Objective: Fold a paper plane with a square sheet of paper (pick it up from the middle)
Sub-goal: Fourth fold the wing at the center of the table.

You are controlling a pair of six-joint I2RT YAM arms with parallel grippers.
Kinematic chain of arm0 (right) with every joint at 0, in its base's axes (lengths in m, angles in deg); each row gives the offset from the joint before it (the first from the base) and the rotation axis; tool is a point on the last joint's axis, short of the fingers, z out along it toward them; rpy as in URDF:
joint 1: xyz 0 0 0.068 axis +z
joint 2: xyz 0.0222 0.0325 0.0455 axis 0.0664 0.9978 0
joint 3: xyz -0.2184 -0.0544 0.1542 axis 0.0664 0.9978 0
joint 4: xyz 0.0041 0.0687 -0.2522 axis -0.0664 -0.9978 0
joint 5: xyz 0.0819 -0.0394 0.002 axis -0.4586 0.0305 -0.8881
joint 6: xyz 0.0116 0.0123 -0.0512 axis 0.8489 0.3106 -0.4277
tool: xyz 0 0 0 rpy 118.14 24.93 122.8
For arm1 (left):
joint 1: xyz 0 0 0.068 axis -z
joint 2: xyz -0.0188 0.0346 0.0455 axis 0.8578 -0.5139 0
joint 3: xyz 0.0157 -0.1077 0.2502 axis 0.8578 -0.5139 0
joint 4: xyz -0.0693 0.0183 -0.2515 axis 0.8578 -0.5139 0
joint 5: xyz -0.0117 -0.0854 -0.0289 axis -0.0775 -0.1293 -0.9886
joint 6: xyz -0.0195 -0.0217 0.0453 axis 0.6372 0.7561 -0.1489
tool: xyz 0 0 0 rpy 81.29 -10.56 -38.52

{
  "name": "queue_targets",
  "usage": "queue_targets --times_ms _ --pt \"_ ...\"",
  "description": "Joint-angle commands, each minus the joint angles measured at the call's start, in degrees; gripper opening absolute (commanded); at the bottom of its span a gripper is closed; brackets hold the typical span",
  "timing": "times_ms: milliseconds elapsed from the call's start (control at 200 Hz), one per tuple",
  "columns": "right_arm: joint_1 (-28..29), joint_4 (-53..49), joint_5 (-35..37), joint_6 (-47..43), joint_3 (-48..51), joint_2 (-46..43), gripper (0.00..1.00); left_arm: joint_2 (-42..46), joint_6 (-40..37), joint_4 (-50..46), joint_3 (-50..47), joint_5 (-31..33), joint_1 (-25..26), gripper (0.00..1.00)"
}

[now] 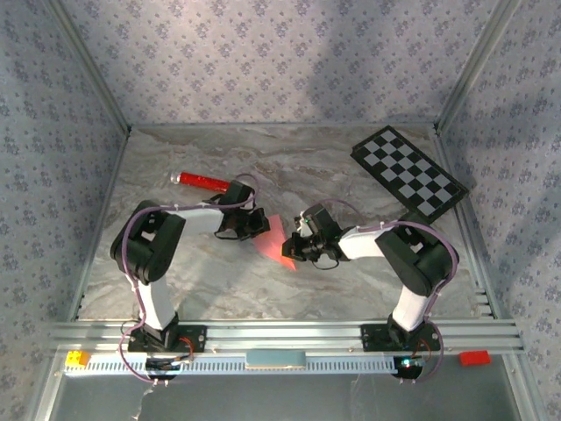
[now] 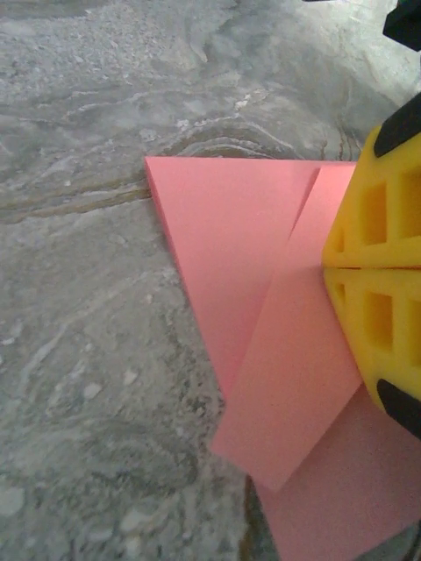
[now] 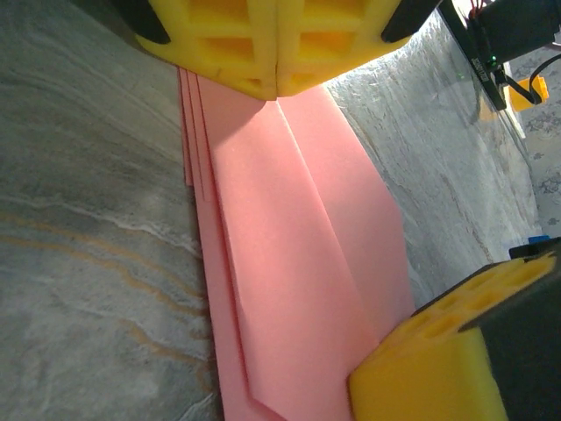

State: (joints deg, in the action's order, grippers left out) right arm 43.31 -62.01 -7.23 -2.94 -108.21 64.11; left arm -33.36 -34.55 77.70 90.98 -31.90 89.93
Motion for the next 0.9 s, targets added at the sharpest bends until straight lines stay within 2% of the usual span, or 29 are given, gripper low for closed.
queue_targets --times_ms 0,195,535,680,790,900 --pt "-0.04 -12.38 1.31 -2.48 0.34 -0.86 0.0 -1.53 0.15 -0.53 -1.65 2.06 -0.29 0.07" --pt "0.31 -14.82 -1.62 -4.68 -7.43 -2.02 0.0 -1.29 0.08 -0.14 -2.42 1.56 -0.28 0.06" --pt "0.61 -12.99 -1.72 -2.63 -16.07 8.73 0.04 -1.8 -0.05 -0.14 -2.13 0.81 -0.28 0.06" --pt "0.5 -14.7 -0.97 -3.67 -13.33 9.01 0.04 -1.74 -0.31 -0.74 -2.01 1.09 -0.27 0.06" --pt "0.48 -13.04 -1.74 -3.21 -9.32 4.82 0.04 -1.66 -0.62 -0.93 -2.42 1.45 -0.28 0.06" --pt "0.48 -14.41 -2.15 -3.96 -9.62 2.28 0.04 -1.97 -0.49 -0.75 -2.48 1.25 -0.39 0.06"
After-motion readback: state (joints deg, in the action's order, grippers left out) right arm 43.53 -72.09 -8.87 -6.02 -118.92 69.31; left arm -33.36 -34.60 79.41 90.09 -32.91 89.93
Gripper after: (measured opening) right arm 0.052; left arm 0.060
